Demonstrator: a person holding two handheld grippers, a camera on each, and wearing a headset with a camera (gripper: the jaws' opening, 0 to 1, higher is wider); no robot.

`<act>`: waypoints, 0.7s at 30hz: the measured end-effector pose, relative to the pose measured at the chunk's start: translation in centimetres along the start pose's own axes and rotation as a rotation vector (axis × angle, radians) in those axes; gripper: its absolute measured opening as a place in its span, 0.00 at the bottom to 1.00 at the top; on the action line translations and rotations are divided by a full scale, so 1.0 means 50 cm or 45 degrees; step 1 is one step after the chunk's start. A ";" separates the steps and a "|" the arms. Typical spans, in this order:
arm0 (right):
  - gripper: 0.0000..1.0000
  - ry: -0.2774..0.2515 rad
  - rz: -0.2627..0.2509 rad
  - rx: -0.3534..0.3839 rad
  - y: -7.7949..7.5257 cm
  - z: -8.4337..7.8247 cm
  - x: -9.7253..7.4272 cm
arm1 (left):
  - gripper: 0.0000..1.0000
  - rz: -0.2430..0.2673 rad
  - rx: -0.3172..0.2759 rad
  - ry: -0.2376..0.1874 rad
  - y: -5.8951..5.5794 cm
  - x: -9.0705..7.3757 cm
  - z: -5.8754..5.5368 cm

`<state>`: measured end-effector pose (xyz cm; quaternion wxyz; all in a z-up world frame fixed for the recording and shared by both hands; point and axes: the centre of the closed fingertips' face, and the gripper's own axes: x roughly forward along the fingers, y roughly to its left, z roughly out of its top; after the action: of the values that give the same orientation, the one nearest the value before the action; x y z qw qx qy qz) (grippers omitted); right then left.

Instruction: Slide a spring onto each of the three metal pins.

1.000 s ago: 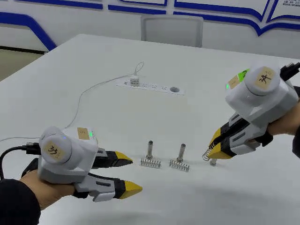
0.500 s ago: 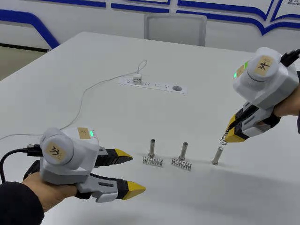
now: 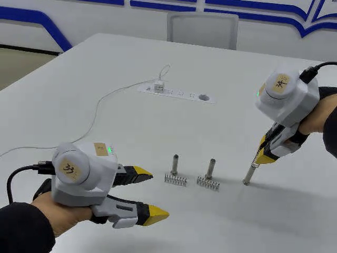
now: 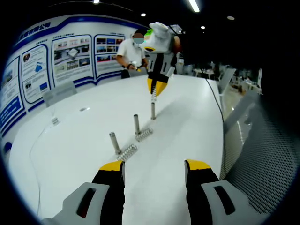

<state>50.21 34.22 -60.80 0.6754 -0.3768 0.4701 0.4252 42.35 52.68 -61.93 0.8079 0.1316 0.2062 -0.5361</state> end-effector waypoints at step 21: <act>0.12 0.054 0.026 0.028 -0.001 -0.011 0.052 | 0.52 -0.008 0.000 0.013 -0.005 0.001 -0.004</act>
<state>50.61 34.26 -63.41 0.6651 -0.3734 0.4926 0.4190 42.10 52.64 -62.10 0.8052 0.1336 0.2109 -0.5379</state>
